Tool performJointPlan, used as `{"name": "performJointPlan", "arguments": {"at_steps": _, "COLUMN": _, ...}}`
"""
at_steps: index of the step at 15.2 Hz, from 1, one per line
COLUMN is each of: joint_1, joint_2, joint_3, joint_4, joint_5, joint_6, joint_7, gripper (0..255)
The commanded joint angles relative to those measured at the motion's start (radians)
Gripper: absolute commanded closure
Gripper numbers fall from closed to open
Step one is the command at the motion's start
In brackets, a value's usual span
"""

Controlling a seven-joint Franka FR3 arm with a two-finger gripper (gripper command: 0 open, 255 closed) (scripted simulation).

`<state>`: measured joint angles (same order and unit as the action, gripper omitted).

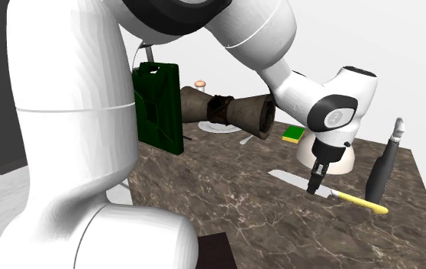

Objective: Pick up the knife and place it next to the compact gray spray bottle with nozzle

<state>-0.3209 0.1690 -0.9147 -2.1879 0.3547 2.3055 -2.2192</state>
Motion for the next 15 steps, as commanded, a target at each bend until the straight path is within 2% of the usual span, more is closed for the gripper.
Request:
{"name": "performJointPlan", "arguments": {"at_steps": 1, "joint_1": 0.0, "joint_2": 0.0, "joint_3": 0.0, "joint_4": 0.0, "joint_5": 0.0, "joint_6": 0.0, "joint_7": 0.0, "gripper": 0}}
{"name": "performJointPlan", "arguments": {"at_steps": 4, "joint_1": 0.0, "joint_2": 0.0, "joint_3": 0.0, "joint_4": 0.0, "joint_5": 0.0, "joint_6": 0.0, "joint_7": 0.0, "gripper": 0}}
{"name": "performJointPlan", "arguments": {"at_steps": 8, "joint_1": 0.034, "joint_2": -0.119, "joint_3": -0.041, "joint_4": 0.038, "joint_5": -0.144, "joint_6": -0.094, "joint_7": 0.098, "gripper": 0}}
{"name": "performJointPlan", "arguments": {"at_steps": 15, "joint_1": 0.033, "joint_2": -0.119, "joint_3": -0.04, "joint_4": 0.038, "joint_5": -0.144, "joint_6": -0.094, "joint_7": 0.098, "gripper": 0}}
